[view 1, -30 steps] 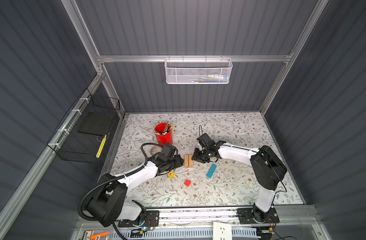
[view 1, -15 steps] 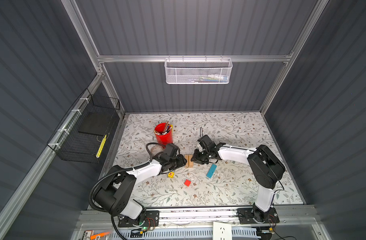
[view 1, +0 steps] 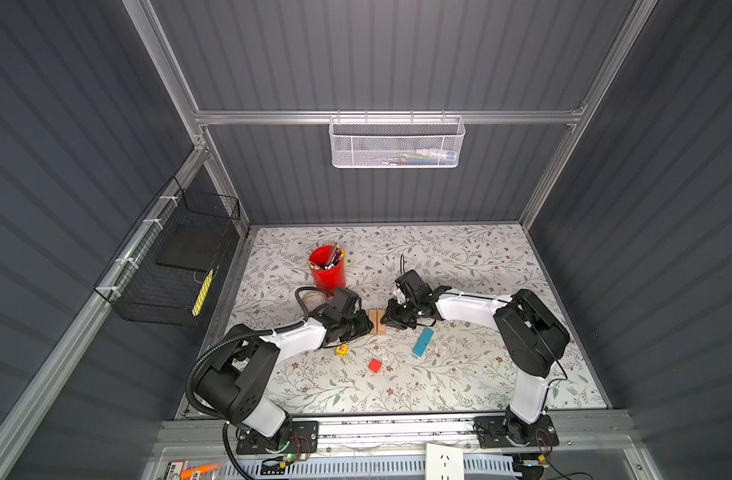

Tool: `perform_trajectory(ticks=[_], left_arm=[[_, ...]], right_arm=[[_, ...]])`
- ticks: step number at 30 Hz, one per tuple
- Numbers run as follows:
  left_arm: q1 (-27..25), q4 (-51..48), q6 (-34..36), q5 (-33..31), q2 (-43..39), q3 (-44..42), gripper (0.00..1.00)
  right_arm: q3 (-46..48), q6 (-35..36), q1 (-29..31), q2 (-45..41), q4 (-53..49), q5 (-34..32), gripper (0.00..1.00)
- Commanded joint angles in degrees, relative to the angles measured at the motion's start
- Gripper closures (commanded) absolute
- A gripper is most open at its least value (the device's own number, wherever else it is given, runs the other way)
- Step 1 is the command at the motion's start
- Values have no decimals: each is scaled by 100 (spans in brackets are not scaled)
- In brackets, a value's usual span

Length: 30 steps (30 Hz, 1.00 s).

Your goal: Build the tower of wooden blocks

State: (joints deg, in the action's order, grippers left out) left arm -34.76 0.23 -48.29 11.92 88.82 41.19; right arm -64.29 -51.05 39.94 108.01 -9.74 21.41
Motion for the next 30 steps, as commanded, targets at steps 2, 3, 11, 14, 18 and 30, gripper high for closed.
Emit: perform_trajectory(ticks=[2, 3, 11, 14, 18, 30], left_arm=[[22, 48, -13, 122, 109, 140, 73], [27, 43, -13, 119, 114, 137, 73], [22, -34, 61, 135, 179, 204, 73], [22, -5, 66, 170, 180, 204, 73], [22, -52, 114, 135, 169, 223, 73], [22, -390, 435, -82, 144, 485, 69]], right_arm=[[19, 2, -28, 130, -37, 60, 78], [14, 5, -24, 133, -29, 73, 78], [-30, 43, -30, 106, -18, 81, 78], [-66, 87, -30, 85, -42, 94, 77], [-57, 149, -30, 50, 23, 122, 76], [-209, 311, -48, -33, -234, -95, 71]])
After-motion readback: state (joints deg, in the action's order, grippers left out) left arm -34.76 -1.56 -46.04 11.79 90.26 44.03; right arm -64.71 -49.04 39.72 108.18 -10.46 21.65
